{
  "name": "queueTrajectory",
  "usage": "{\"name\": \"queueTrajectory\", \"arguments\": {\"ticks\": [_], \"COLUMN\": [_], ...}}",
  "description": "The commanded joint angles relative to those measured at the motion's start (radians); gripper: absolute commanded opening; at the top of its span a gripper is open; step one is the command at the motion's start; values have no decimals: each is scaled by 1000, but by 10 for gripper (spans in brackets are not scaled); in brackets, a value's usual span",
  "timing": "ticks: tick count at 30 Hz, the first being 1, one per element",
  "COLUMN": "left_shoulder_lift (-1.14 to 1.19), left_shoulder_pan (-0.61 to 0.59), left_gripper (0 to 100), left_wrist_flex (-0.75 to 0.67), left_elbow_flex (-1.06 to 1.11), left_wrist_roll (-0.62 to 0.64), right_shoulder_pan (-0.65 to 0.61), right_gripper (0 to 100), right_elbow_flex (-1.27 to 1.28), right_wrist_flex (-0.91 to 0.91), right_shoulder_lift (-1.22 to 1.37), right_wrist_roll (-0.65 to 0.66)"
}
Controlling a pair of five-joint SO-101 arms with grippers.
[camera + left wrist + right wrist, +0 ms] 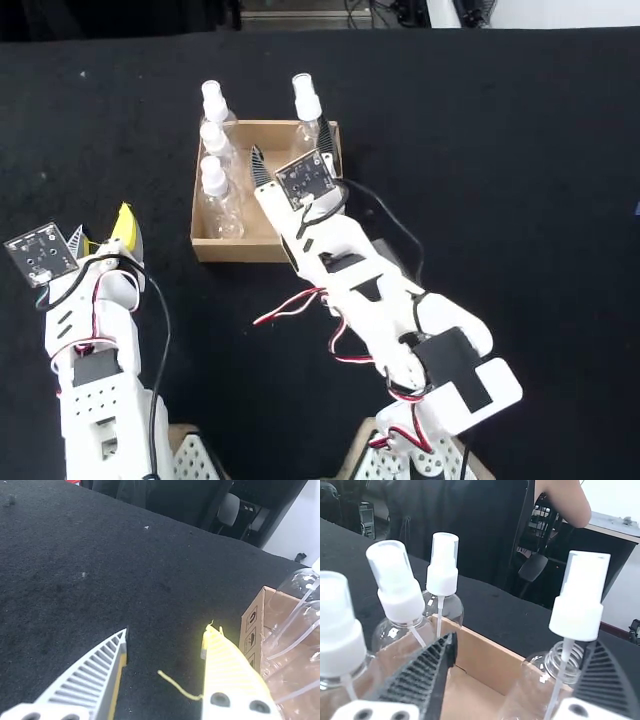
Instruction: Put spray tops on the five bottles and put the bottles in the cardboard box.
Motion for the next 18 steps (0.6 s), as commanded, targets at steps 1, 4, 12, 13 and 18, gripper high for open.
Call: {"name": "queueTrajectory", "arguments": {"ticks": [1, 4, 12, 13, 18], "left_shoulder_lift": [-14, -14, -14, -14, -14], "left_shoulder_pan": [-7, -7, -7, -7, -7], "left_gripper": [223, 223, 223, 223, 223], "left_wrist_flex": [-25, -25, -25, -25, -25], "left_elbow_flex": [-27, -27, -27, -27, -27], "left_wrist_roll": [-5, -5, -5, -5, -5], "right_shoulder_pan": [-8, -8, -6, -6, -6], "right_gripper": [354, 354, 354, 354, 354], "right_elbow_flex": [-28, -30, -58, -64, -120], "right_wrist_flex": [-9, -9, -9, -8, 74], "right_shoulder_lift": [-70, -73, -71, -71, -70], "right_wrist_roll": [8, 8, 8, 8, 8]}}
